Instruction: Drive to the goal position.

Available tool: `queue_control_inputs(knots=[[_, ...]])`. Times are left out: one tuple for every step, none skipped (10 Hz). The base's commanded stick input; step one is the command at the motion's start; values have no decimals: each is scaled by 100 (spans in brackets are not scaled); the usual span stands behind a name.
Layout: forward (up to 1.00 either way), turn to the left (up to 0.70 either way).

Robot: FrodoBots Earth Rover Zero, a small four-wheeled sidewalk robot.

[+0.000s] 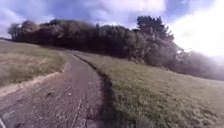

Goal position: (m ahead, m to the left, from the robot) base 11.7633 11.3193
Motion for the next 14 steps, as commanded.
queue_control_inputs(knots=[[70,35],[70,35],[70,35],[70,35],[70,35],[70,35],[70,35],[70,35],[70,35],[70,24],[70,9],[70,3],[0,0],[0,0]])
